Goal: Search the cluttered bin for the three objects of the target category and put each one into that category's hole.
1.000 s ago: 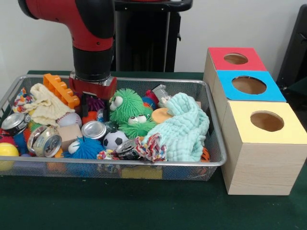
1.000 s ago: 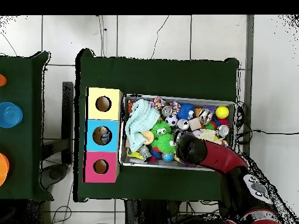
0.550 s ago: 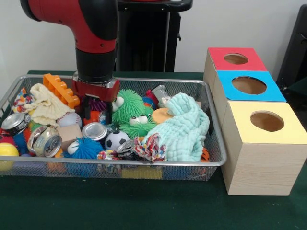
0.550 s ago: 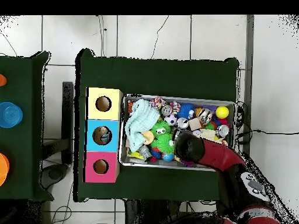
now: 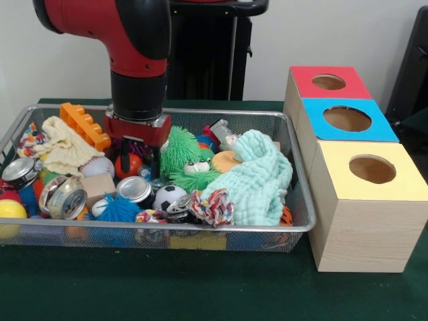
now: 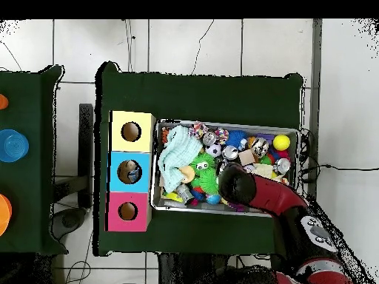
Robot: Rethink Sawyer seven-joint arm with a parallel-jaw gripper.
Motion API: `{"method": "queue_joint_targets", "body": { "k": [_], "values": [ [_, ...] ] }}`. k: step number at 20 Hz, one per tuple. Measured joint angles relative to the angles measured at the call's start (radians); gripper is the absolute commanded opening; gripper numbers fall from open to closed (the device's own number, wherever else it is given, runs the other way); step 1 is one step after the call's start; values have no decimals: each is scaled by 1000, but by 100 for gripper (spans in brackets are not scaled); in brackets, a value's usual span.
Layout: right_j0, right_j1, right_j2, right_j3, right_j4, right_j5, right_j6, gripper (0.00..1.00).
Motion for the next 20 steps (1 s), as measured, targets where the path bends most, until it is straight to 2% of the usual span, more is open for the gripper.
{"method": "queue_joint_targets", "body": {
  "k": [13, 20],
  "values": [
    [6, 4, 0, 0, 29, -10, 0, 100],
    [13, 29, 0, 0, 40, -76, 0, 100]
  ]
}}
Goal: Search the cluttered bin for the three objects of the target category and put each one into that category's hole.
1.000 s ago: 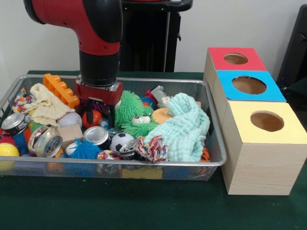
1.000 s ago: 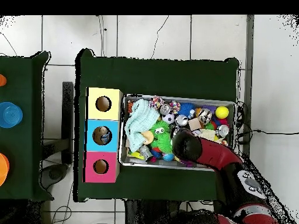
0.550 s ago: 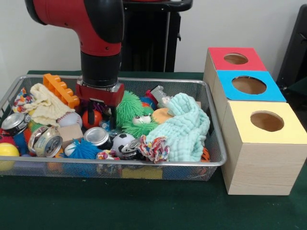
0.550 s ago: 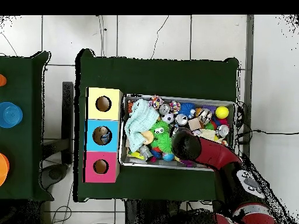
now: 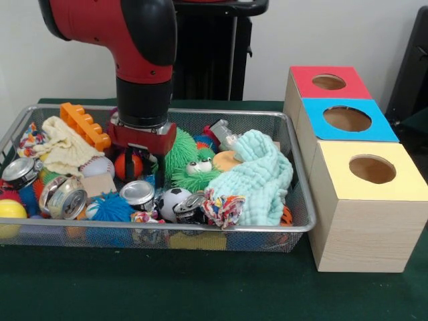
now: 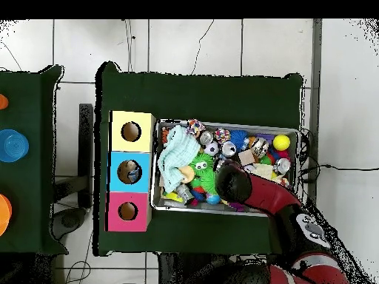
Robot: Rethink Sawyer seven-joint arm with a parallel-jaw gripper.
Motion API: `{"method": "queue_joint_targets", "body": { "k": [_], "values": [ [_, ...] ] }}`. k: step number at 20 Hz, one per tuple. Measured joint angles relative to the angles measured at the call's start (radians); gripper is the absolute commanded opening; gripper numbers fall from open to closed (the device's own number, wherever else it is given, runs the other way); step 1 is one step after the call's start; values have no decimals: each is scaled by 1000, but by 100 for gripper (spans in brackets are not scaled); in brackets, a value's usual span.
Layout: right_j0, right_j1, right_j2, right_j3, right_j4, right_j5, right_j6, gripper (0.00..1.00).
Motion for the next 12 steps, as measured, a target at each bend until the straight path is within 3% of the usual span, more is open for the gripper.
{"method": "queue_joint_targets", "body": {
  "k": [12],
  "values": [
    [8, 17, 0, 1, 21, -56, 0, 100]
  ]
}}
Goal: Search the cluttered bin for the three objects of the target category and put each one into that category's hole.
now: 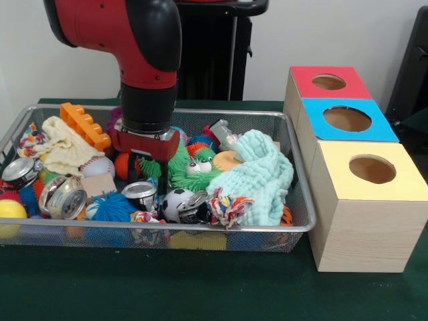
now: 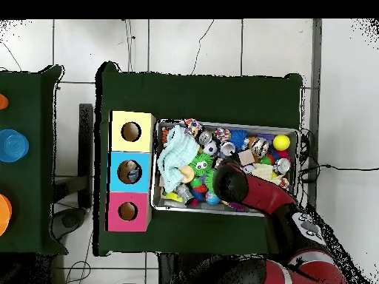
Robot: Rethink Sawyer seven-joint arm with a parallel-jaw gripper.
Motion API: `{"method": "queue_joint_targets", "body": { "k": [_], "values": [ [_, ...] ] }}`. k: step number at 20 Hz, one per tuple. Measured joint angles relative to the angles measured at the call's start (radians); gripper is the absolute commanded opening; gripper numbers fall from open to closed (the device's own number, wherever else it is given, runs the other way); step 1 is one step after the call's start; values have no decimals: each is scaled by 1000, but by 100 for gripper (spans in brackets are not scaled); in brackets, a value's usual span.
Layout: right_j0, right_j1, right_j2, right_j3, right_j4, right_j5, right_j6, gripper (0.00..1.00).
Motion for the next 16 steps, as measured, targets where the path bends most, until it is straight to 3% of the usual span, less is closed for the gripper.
{"method": "queue_joint_targets", "body": {
  "k": [16],
  "values": [
    [-41, 1, 55, 10, 18, 0, 0, 100]
  ]
}}
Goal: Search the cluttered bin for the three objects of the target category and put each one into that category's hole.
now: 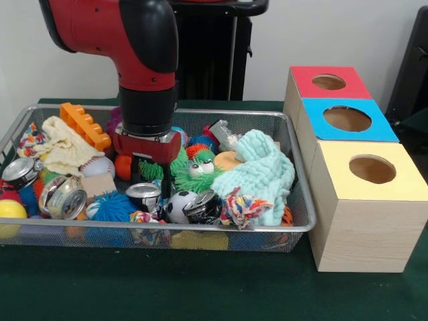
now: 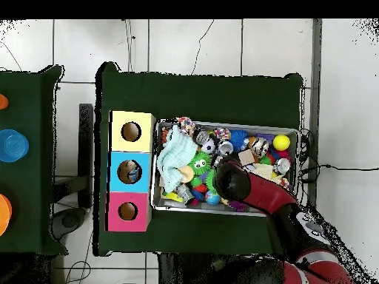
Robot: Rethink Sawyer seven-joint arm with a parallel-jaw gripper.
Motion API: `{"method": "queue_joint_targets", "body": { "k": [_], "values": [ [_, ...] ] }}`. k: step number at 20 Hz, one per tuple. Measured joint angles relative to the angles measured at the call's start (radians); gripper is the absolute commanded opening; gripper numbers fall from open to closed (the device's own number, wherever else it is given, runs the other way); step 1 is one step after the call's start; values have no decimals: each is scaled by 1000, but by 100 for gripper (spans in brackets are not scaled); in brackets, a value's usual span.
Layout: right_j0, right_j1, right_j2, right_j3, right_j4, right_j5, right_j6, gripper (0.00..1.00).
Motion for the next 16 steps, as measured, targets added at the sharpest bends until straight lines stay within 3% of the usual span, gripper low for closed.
{"method": "queue_joint_targets", "body": {
  "k": [11, 12, 16],
  "values": [
    [101, 11, -42, -5, 125, -1, 0, 100],
    [106, 13, -48, -6, 142, -1, 0, 0],
    [113, 14, -52, -9, 167, -1, 0, 0]
  ]
}}
